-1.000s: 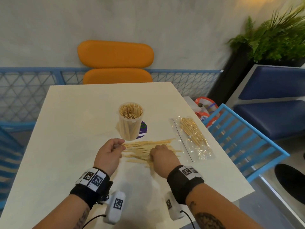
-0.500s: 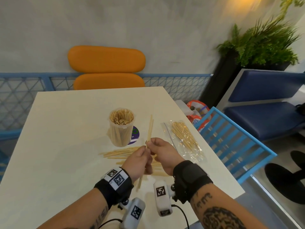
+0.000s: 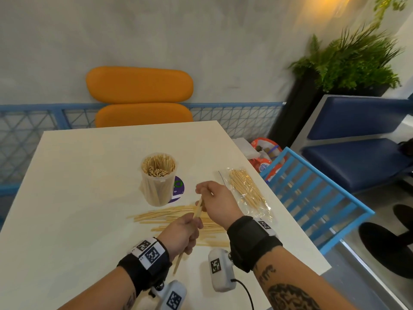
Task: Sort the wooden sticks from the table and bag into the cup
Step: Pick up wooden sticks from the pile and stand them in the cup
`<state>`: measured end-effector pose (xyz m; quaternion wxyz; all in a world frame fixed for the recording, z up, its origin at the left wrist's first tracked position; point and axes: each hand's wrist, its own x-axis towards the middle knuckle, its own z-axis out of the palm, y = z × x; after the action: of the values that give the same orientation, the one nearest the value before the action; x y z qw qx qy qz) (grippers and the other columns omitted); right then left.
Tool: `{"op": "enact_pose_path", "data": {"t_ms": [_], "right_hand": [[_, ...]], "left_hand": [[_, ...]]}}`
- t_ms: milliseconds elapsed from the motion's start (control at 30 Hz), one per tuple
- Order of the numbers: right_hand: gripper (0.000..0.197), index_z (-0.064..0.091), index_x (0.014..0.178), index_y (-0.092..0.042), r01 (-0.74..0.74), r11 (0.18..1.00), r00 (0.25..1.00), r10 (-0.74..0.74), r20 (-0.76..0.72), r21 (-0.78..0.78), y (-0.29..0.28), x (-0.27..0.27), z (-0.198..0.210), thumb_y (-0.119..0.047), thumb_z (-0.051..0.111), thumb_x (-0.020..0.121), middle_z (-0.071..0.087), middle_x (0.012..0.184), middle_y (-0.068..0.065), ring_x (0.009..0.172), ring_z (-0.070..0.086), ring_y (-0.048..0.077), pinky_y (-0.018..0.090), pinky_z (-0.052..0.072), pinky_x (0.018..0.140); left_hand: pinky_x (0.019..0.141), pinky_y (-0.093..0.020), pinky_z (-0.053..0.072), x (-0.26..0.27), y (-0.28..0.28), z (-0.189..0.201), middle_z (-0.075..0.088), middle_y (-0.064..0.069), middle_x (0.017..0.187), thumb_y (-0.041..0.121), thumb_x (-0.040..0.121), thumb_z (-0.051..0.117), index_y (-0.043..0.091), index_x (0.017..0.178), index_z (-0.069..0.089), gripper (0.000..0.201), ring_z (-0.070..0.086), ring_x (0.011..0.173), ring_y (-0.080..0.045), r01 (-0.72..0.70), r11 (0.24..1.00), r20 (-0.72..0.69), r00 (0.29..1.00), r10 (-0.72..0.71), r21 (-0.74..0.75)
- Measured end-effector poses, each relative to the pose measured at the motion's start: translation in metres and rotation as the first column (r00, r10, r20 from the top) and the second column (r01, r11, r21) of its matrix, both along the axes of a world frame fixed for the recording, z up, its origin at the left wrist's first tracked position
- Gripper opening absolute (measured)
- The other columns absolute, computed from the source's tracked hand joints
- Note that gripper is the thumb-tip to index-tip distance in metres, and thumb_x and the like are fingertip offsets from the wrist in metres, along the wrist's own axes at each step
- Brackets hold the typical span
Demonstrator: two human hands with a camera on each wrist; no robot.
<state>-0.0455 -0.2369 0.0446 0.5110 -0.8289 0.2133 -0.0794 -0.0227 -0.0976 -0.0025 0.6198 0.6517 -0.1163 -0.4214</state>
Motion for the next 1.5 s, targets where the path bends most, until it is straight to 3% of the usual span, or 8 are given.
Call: {"op": "enact_pose_path", "data": {"t_ms": [167, 300, 600, 867, 1000, 1100, 1300, 1500], "right_hand": [[0.029, 0.065, 0.124, -0.018, -0.160, 0.987, 0.985, 0.162, -0.062, 0.035, 0.002, -0.005, -0.002, -0.024, 0.044, 0.105, 0.068, 0.093, -0.001, 0.082, 0.066, 0.018, 0.045, 0.056, 0.091], [0.042, 0.041, 0.147, -0.025, -0.077, 0.985, 0.996, 0.083, -0.034, 0.151, 0.001, -0.016, -0.001, -0.031, 0.043, 0.106, 0.057, 0.135, -0.006, 0.105, 0.064, 0.012, 0.037, 0.053, 0.093], [0.029, 0.061, 0.105, -0.008, -0.228, 0.892, 0.919, 0.329, -0.216, 0.390, 0.017, -0.055, -0.017, -0.028, 0.040, 0.108, 0.062, 0.074, 0.001, 0.058, 0.058, 0.011, 0.026, 0.046, 0.060], [0.030, 0.049, 0.128, -0.004, -0.183, 0.864, 0.938, 0.296, -0.181, 0.469, 0.022, -0.050, -0.016, -0.024, 0.045, 0.107, 0.073, 0.095, 0.005, 0.076, 0.070, 0.021, 0.024, 0.053, 0.062], [0.023, 0.063, 0.113, -0.013, -0.216, 0.976, 0.920, 0.203, -0.334, -0.003, 0.006, -0.047, -0.027, -0.031, 0.057, 0.100, 0.070, 0.095, -0.007, 0.080, 0.065, 0.009, 0.016, 0.048, 0.064], [0.027, 0.068, 0.114, -0.022, -0.315, 0.871, 0.878, 0.117, -0.463, -0.377, -0.002, -0.045, -0.041, -0.031, 0.070, 0.088, 0.061, 0.113, -0.005, 0.102, 0.058, 0.014, 0.025, 0.049, 0.090], [0.022, 0.072, 0.107, -0.022, -0.562, 0.582, 0.775, 0.124, -0.619, -0.587, 0.016, -0.034, -0.062, -0.016, 0.058, 0.092, 0.052, 0.103, 0.001, 0.095, 0.050, 0.022, 0.036, 0.052, 0.086], [0.027, 0.066, 0.110, -0.014, -0.561, 0.503, 0.803, 0.139, -0.579, -0.657, 0.022, -0.037, -0.060, -0.016, 0.043, 0.097, 0.060, 0.112, 0.007, 0.106, 0.055, 0.027, 0.037, 0.049, 0.084]], "left_hand": [[0.050, -0.028, 0.026, 0.011, -0.007, 0.003, 0.036, 0.002, 0.057, 0.012, 0.106, 0.039, 0.009, 0.090, 0.050, 0.019, 0.031, 0.051, -0.015, -0.069, 0.997, 0.031, 0.997, 0.070, -0.033], [0.051, -0.025, 0.035, 0.022, -0.014, 0.014, 0.041, 0.000, 0.065, 0.015, 0.107, 0.038, 0.010, 0.097, 0.054, 0.019, 0.038, 0.058, -0.016, -0.213, 0.970, 0.125, 0.966, 0.227, -0.116], [0.070, -0.033, 0.043, 0.023, -0.022, 0.028, 0.055, 0.003, 0.064, 0.024, 0.109, 0.033, 0.017, 0.095, 0.050, 0.024, 0.054, 0.074, -0.020, -0.420, 0.850, -0.068, 0.904, 0.422, -0.317], [0.058, -0.030, 0.043, 0.013, -0.015, 0.023, 0.041, -0.001, 0.063, 0.021, 0.109, 0.034, 0.013, 0.092, 0.047, 0.022, 0.049, 0.059, -0.019, -0.444, 0.816, -0.302, 0.888, 0.346, -0.370], [0.049, -0.027, 0.033, 0.022, 0.000, 0.015, 0.036, 0.000, 0.063, 0.019, 0.109, 0.033, 0.013, 0.093, 0.048, 0.023, 0.034, 0.047, -0.012, -0.487, 0.817, -0.229, 0.871, 0.433, -0.308], [0.041, -0.022, 0.024, 0.024, 0.016, 0.003, 0.037, 0.002, 0.062, 0.019, 0.109, 0.035, 0.014, 0.096, 0.051, 0.022, 0.027, 0.044, -0.009, -0.497, 0.845, -0.145, 0.867, 0.477, -0.198], [0.040, -0.023, 0.021, 0.022, 0.041, -0.016, 0.038, 0.001, 0.063, 0.020, 0.107, 0.037, 0.014, 0.094, 0.052, 0.020, 0.025, 0.045, -0.011, -0.544, 0.836, -0.123, 0.837, 0.533, -0.077], [0.043, -0.024, 0.023, 0.023, 0.057, -0.025, 0.041, 0.001, 0.064, 0.020, 0.107, 0.037, 0.013, 0.098, 0.054, 0.020, 0.028, 0.045, -0.011, -0.573, 0.819, -0.136, 0.815, 0.564, -0.036]]}}
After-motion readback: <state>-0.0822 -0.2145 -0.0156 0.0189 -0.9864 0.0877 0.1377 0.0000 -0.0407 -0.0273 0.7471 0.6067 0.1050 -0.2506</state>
